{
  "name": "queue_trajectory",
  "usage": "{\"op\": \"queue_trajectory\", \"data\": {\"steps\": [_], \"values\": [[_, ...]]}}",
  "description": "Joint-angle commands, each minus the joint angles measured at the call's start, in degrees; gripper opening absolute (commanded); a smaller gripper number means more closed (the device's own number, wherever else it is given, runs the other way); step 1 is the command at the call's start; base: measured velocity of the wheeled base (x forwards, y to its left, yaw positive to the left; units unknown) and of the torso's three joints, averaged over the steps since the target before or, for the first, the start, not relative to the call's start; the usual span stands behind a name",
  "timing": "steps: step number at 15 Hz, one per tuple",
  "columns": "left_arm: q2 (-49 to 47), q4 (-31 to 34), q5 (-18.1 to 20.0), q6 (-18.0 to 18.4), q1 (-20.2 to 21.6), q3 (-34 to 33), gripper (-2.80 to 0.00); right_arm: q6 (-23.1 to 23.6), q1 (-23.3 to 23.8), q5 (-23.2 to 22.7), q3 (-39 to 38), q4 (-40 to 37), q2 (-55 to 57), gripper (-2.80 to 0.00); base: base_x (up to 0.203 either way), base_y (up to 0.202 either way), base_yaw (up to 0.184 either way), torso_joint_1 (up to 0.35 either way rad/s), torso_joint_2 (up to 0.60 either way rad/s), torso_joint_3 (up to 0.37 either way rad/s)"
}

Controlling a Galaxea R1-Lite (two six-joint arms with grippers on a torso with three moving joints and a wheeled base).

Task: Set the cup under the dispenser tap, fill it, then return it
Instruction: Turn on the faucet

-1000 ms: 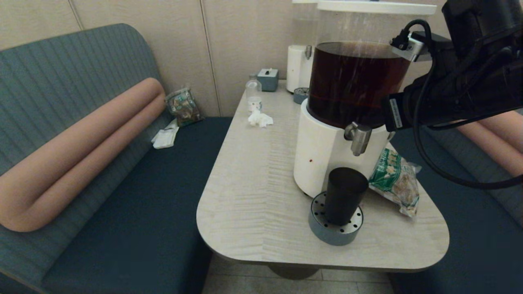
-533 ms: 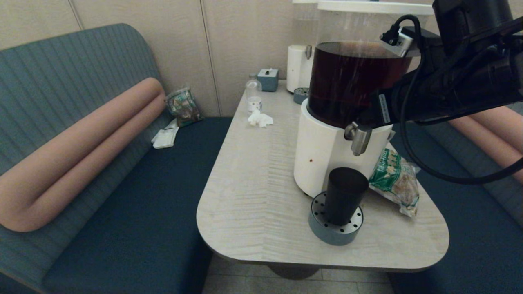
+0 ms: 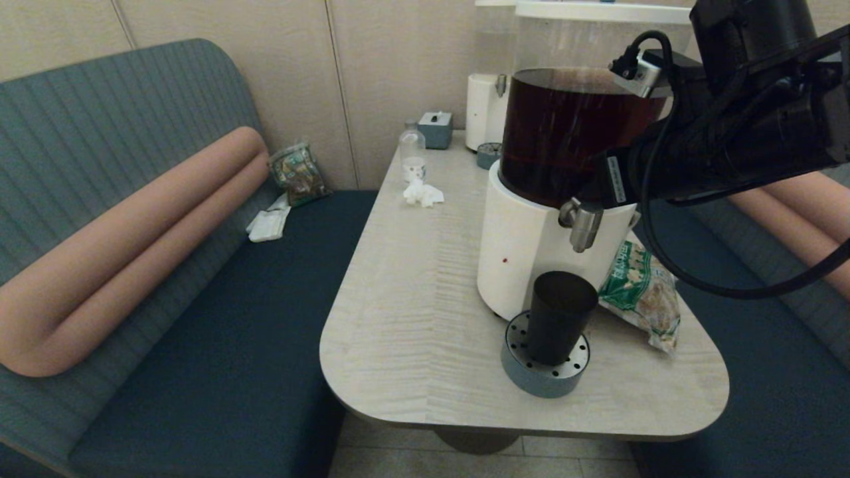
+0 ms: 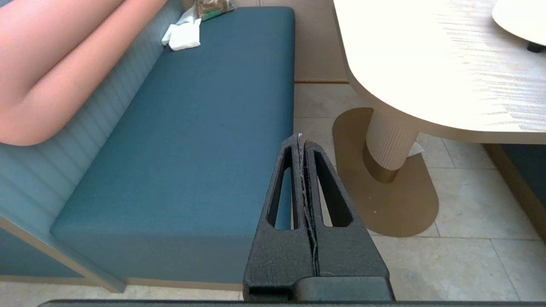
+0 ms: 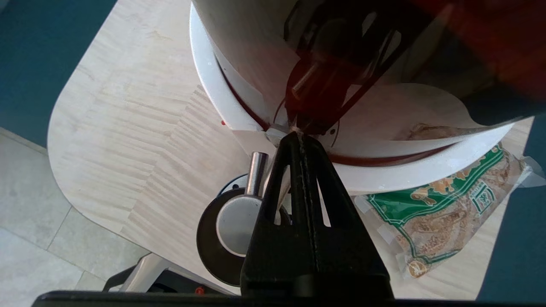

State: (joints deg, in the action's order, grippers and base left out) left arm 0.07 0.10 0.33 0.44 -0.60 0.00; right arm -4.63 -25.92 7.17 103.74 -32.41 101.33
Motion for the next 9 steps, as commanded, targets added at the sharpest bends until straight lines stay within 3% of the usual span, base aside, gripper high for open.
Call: {"op": "queue_trajectory", "data": {"steps": [1,9], "values": [[0.01,-0.01,0.02,0.0,0.04,0.0,-2.8,-0.07,0.59,0.38,-0.37,-0.02,-1.0,-2.8,0.0,0.0,0.0,0.0,0.0,0.0],[0.01,-0.01,0.02,0.0,0.07,0.0,-2.8,-0.03,1.92,1.53,-0.91,-0.02,-0.96,-2.8,0.0,0.0,0.0,0.0,0.0,0.0]]}}
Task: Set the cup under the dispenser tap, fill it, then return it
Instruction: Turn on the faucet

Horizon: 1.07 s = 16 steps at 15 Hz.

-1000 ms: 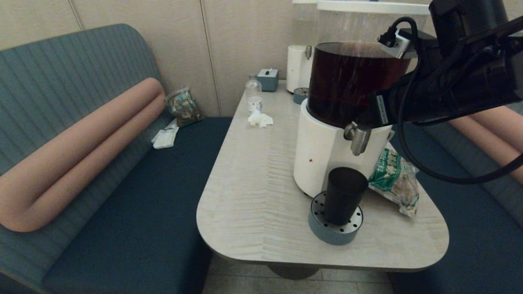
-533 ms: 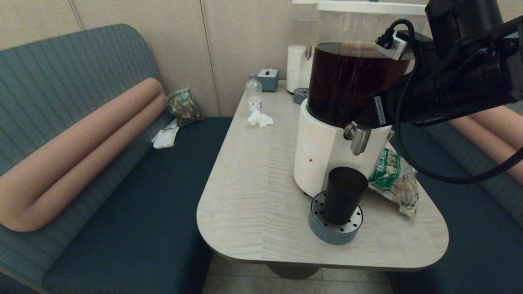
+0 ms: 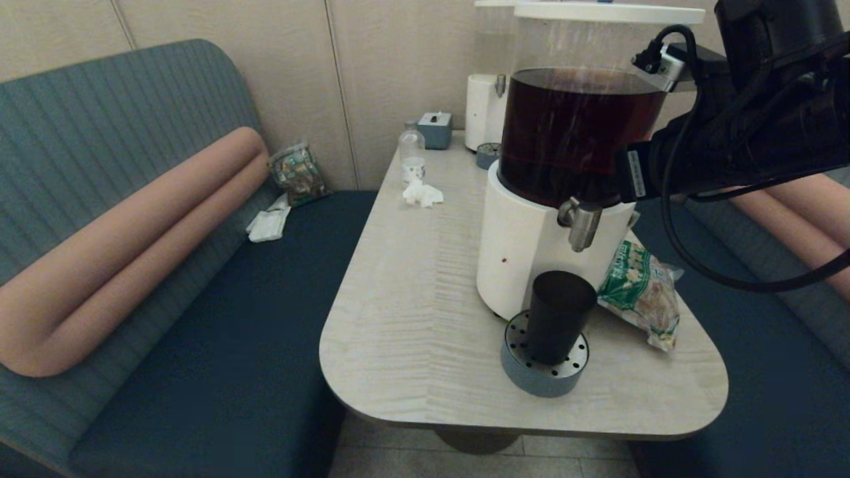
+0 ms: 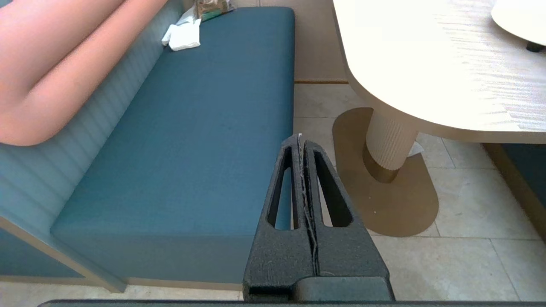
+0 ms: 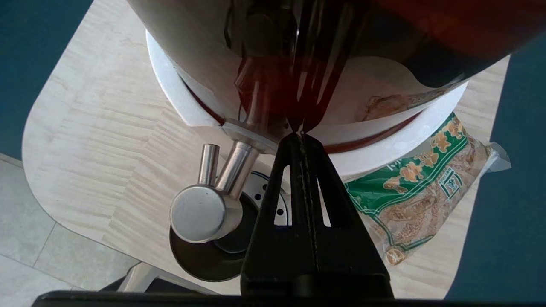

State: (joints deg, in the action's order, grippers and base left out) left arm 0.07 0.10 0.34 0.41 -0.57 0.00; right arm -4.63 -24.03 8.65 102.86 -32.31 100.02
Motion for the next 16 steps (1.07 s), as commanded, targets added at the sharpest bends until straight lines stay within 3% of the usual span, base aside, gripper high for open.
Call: {"op": "queue_trajectory", "data": {"steps": [1,5,16], "values": [[0.01,-0.01,0.01,0.02,-0.04,0.0,-2.8,-0.01,0.03,0.21,0.0,-0.16,0.54,-2.8,0.0,0.0,0.0,0.0,0.0,0.0],[0.01,-0.01,0.01,0.02,-0.04,0.0,-2.8,0.15,-0.91,1.98,-0.03,-0.13,1.75,-2.8,0.0,0.0,0.0,0.0,0.0,0.0],[0.01,-0.01,0.01,0.02,0.03,0.0,-2.8,0.06,-3.83,0.9,0.5,-0.3,2.02,-2.8,0.0,0.0,0.0,0.0,0.0,0.0]]}}
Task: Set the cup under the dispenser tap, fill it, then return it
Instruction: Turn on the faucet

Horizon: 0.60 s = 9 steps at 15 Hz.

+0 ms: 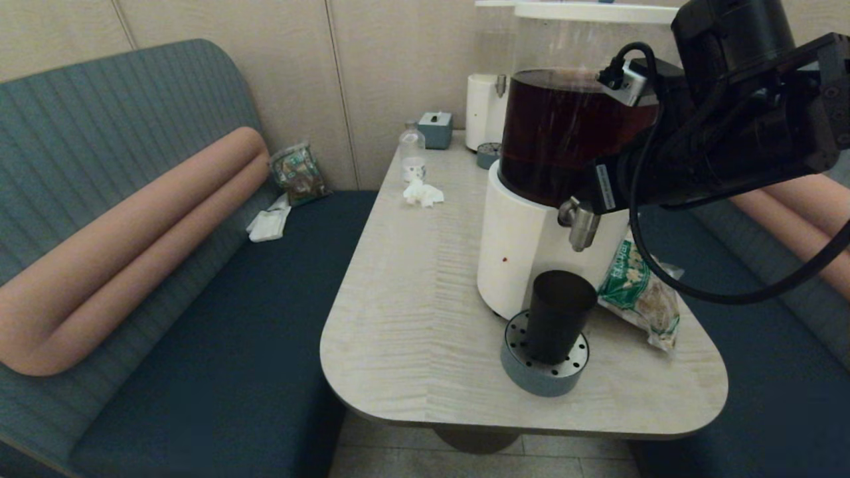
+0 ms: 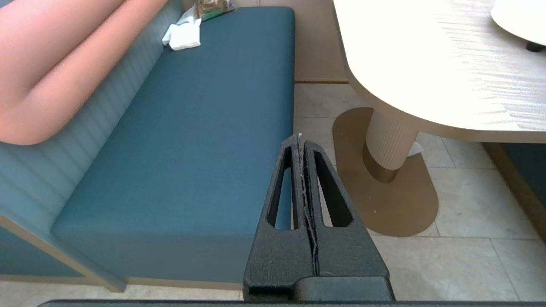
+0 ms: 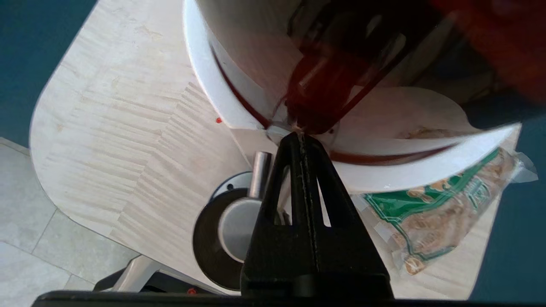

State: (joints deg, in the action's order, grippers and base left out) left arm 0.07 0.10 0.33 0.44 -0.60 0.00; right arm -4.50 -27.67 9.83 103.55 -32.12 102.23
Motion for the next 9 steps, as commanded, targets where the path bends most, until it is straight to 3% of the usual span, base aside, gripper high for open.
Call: {"op": "queue_trajectory", "data": {"steps": [1,9], "values": [[0.01,-0.01,0.02,0.0,0.02,0.0,-2.8,-0.16,-0.19,-0.75,-0.19,-0.48,-0.19,-2.8,0.0,0.0,0.0,0.0,0.0,0.0],[0.01,-0.01,0.02,0.0,0.07,0.0,-2.8,-0.6,-0.1,-6.67,-0.63,-0.57,-0.01,-2.8,0.0,0.0,0.0,0.0,0.0,0.0]]}}
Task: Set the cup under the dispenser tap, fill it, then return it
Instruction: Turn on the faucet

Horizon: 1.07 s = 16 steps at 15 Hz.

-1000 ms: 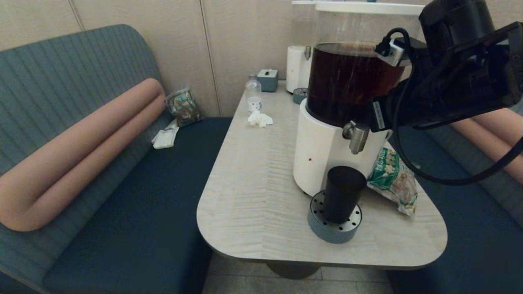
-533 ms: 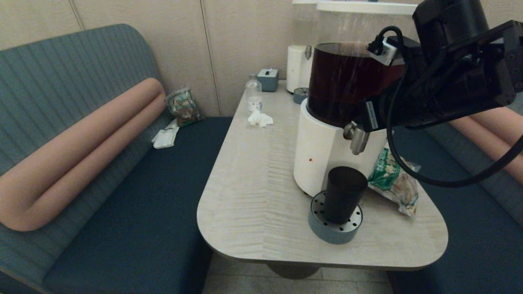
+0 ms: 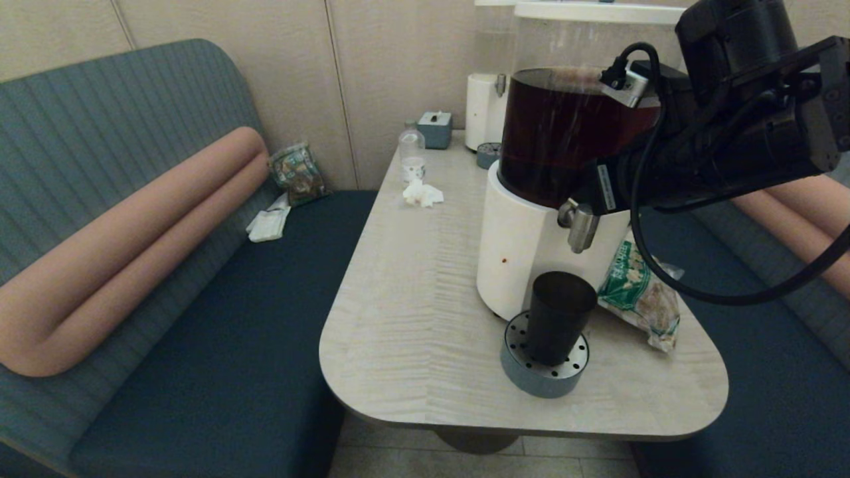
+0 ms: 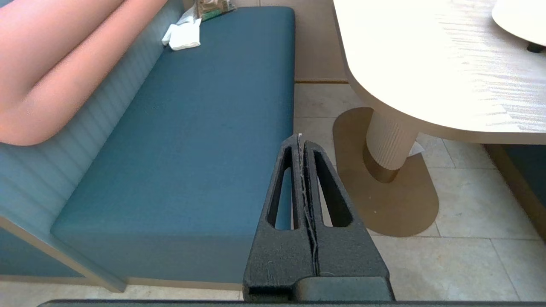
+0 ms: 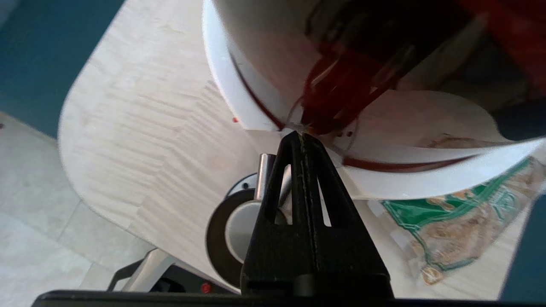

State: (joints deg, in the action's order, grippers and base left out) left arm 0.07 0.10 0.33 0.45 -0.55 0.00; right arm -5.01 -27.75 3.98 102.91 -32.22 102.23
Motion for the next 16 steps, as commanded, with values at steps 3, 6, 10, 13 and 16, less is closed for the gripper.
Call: {"op": "queue_trajectory", "data": {"steps": [3,6,10,13,16], "values": [[0.01,-0.01,0.02,-0.01,-0.07,0.0,-2.8,-0.09,-0.03,-2.58,0.05,-0.39,0.07,-2.8,0.0,0.0,0.0,0.0,0.0,0.0],[0.01,-0.01,0.02,-0.01,0.02,0.0,-2.8,-0.09,0.24,-2.66,0.09,-0.38,0.07,-2.8,0.0,0.0,0.0,0.0,0.0,0.0],[0.01,-0.01,0.02,-0.01,-0.07,0.0,-2.8,-0.03,0.79,-2.63,-0.05,-0.3,-0.63,-2.8,0.0,0.0,0.0,0.0,0.0,0.0],[0.01,-0.01,0.02,-0.01,-0.07,0.0,-2.8,0.09,2.07,-2.58,-0.21,-0.21,-1.48,-2.8,0.0,0.0,0.0,0.0,0.0,0.0],[0.01,-0.01,0.02,-0.01,-0.07,0.0,-2.8,0.2,2.78,-2.58,-2.19,1.61,-2.79,-2.8,0.0,0.0,0.0,0.0,0.0,0.0]]}}
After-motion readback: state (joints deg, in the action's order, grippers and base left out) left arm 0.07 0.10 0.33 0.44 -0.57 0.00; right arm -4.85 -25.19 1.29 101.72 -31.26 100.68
